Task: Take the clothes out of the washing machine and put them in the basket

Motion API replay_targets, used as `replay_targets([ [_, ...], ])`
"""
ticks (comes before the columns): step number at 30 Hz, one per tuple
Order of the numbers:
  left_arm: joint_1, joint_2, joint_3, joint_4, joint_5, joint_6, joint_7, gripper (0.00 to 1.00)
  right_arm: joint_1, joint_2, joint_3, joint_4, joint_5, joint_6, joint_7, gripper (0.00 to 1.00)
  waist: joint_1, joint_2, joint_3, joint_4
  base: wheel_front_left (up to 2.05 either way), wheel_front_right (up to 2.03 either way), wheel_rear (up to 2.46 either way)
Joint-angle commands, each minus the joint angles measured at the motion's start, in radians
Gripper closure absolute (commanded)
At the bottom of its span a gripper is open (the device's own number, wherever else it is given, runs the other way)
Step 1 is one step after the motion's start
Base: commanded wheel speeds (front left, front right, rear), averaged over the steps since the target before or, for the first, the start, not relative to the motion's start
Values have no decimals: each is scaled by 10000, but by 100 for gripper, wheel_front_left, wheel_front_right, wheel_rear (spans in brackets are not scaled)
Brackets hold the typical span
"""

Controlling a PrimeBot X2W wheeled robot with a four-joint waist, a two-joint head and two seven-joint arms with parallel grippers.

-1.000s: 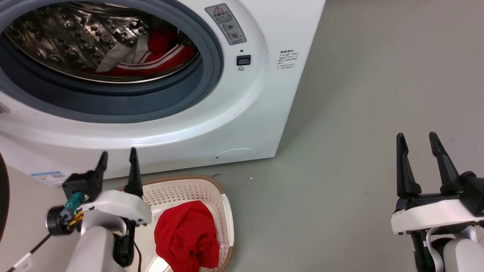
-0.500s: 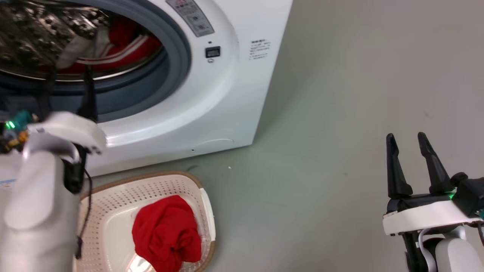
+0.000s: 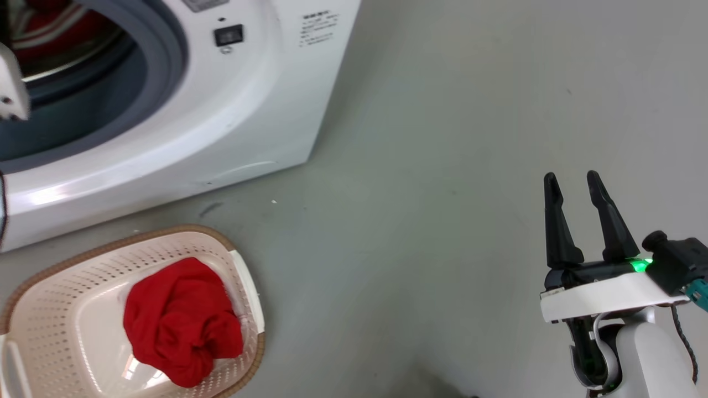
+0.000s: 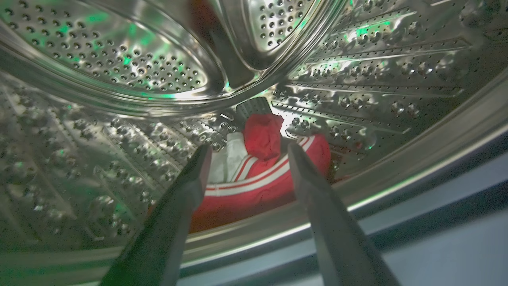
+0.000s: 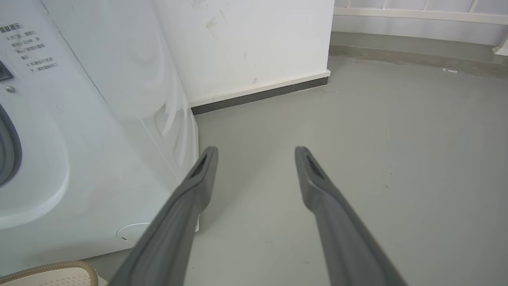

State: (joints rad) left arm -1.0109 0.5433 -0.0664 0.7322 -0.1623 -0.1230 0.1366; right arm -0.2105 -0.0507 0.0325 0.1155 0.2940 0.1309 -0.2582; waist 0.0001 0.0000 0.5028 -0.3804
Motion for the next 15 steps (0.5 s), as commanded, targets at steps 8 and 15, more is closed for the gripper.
replay_targets([
  [8,-1767,1019,-632,302,-160,-71,2090,0,-407,11,308,-113,554,-3,-65,0,-1,0,1168,-964,0,0,0],
  [15,-2892,1981,-1476,-19,-353,-69,3980,0,-383,12,530,-287,868,-3,-66,0,-1,0,1976,-1426,0,0,0],
])
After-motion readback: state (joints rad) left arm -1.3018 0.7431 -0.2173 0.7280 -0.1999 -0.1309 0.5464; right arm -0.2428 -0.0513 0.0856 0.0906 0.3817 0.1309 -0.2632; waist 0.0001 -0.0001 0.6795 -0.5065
